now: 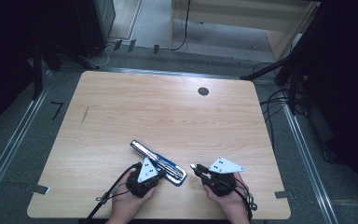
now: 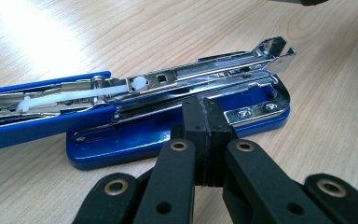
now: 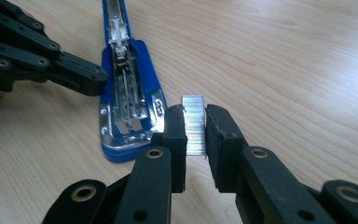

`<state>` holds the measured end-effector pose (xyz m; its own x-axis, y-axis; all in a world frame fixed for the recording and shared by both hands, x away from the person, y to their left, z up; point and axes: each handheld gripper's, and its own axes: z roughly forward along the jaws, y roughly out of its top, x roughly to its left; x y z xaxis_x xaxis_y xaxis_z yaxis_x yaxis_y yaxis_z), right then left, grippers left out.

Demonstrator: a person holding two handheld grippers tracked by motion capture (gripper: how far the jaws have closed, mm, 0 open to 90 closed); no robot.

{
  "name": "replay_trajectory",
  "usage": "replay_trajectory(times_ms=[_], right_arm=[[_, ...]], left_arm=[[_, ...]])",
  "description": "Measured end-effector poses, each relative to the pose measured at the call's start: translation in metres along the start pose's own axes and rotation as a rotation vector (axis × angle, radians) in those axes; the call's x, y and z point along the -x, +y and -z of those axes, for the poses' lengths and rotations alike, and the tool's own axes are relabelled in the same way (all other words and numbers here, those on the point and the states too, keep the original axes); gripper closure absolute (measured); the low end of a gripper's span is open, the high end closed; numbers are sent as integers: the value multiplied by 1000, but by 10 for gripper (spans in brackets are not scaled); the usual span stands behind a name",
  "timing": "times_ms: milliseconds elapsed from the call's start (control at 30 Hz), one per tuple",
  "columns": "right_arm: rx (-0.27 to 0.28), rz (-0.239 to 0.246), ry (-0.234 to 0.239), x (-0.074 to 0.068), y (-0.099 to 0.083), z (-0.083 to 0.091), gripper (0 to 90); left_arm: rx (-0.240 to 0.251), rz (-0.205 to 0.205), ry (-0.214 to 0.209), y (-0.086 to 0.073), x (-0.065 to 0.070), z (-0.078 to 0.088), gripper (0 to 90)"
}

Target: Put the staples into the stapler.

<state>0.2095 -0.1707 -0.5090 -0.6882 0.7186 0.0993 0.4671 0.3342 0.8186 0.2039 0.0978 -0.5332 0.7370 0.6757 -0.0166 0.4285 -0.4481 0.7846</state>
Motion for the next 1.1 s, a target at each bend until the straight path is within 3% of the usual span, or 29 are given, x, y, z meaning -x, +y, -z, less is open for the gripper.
replay_trajectory(times_ms=[300,1100], right_arm=[[11,9,45,-14,11,-6,798],[-23,62,109,-28,24,-28,798]], left_arm=[[0,-1,0,0,0,0,900],[0,3,-3,0,0,0,900]])
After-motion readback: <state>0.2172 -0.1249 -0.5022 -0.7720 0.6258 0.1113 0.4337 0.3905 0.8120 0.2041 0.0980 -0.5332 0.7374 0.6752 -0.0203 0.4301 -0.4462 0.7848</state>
